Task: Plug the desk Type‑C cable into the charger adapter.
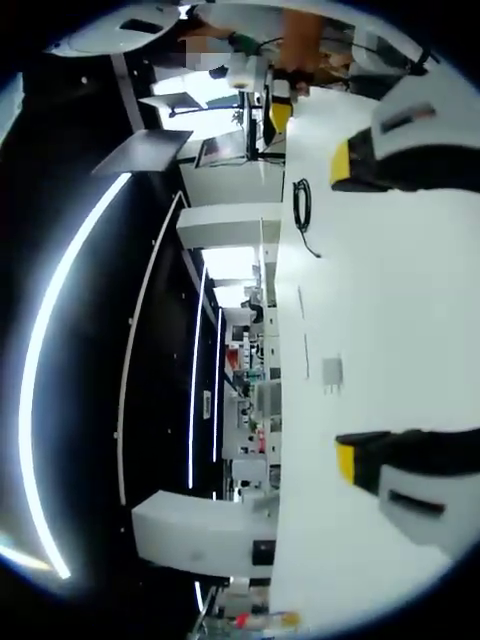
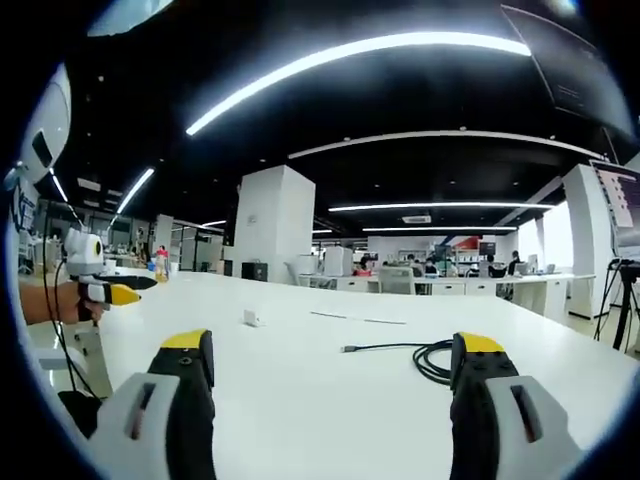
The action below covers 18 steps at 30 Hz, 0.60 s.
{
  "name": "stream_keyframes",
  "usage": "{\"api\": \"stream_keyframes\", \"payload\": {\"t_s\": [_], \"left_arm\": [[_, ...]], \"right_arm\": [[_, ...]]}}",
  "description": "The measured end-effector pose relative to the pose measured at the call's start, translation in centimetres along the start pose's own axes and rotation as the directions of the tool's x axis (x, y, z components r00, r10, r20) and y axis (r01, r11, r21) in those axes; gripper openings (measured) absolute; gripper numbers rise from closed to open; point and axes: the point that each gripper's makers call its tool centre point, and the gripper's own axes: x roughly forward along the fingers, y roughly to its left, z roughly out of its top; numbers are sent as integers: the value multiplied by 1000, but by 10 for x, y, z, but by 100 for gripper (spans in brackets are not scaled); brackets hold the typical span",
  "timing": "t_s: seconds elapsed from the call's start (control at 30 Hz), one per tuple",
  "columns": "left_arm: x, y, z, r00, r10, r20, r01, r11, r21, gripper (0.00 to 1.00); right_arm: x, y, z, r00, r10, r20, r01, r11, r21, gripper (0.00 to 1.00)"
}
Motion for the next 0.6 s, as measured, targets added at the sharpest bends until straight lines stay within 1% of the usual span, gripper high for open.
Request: {"api": "stream_keyframes", "payload": {"t_s": [0.4, 0.6], "left_arm": [[1, -1, -1, 1000, -3, 0, 3, 1000, -4, 100], [3, -2, 2, 1000, -9, 0, 9, 1000, 18, 100]], "right_arm": [[0, -2, -2, 1000, -2, -6, 2, 1000, -3, 100], [2, -1, -1, 1000, 4, -5, -4, 1000, -8, 100]]}}
